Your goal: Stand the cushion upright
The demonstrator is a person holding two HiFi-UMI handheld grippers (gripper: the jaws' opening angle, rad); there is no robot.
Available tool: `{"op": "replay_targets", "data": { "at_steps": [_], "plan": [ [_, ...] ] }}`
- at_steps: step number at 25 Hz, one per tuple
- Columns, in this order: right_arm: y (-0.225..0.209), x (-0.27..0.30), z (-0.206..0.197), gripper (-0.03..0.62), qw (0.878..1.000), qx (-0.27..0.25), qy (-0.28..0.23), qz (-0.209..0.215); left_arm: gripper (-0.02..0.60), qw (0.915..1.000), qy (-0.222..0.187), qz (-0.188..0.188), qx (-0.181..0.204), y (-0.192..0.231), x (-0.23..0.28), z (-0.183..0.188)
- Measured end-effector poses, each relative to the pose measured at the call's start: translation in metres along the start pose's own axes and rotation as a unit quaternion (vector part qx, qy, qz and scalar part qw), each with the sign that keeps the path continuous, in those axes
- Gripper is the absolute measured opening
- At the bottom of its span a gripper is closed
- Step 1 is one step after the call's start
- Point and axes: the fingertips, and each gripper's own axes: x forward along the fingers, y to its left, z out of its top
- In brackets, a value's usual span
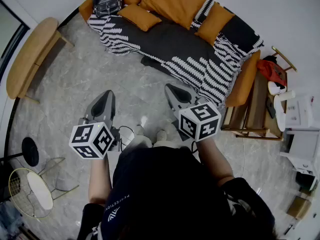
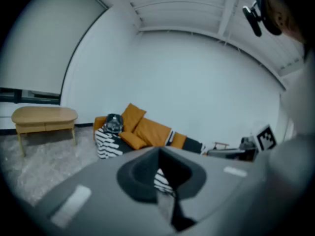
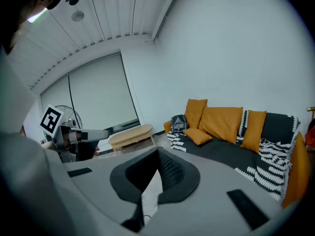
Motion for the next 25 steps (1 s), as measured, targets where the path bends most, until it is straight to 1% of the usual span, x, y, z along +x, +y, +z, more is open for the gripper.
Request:
{"op": "replay_targets", "data": {
  "at_steps": [6,11,16,22,25],
  "plan": [
    [0.008,0.011,-0.003,-0.008,1.0,0.028,0.005,0.01,0.009,0.9999,0.012,0.001,-0.002,0.013,0.0,-0.006],
    [0.012,0.026,-0.006,-0.006,1.0,0.017,0.023,0.002,0.009,0.9998,0.021,-0.001,-0.008,0.029,0.003,-0.006],
    [0.017,0.046,-0.007,-0.006,0.999,0.016,0.041,-0.006,0.009,0.9994,0.031,0.007,-0.013,0.054,0.002,-0.005],
    [0.028,0.074,-0.007,-0.006,0.998,0.003,0.054,-0.017,0.009,0.9989,0.045,0.01,-0.013,0.085,-0.002,-0.009],
    [0.033,0.086,-0.012,-0.006,0.998,0.006,0.06,-0.017,0.009,0.9986,0.048,0.016,-0.014,0.1,-0.005,-0.01]
  ]
}}
